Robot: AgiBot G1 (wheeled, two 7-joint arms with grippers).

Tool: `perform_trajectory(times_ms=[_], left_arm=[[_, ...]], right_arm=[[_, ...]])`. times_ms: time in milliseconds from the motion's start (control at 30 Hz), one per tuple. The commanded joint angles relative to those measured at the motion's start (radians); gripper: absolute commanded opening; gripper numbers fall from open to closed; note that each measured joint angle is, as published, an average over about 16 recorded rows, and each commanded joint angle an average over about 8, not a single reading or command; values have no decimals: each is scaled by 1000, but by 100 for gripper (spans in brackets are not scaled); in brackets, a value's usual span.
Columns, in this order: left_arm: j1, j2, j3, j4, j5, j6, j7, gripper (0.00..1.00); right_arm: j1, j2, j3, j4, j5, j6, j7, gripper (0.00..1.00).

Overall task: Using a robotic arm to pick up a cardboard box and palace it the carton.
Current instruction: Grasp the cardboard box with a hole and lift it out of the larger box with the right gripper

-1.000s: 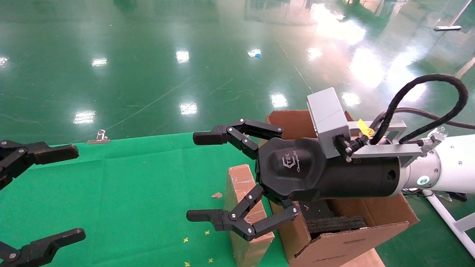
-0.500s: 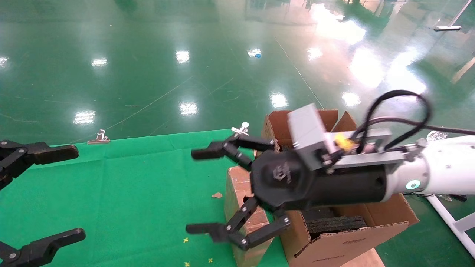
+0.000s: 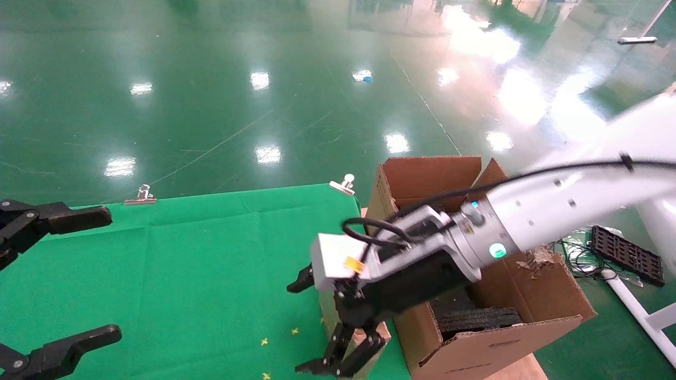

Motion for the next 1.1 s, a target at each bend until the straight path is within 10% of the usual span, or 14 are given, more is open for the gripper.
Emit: perform_trajectory(times_ms=[33, 533, 1100], left_arm=[[0, 0, 0, 0, 0, 0, 0, 100], [0, -1, 1, 0, -1, -1, 1, 100], [-1, -1, 2, 0, -2, -1, 1, 100]], right_arm=[[72, -16, -56, 0, -44, -9, 19, 100], [561, -123, -679, 3, -123, 1, 101, 100], [638, -170, -813, -82, -86, 41, 334, 100]])
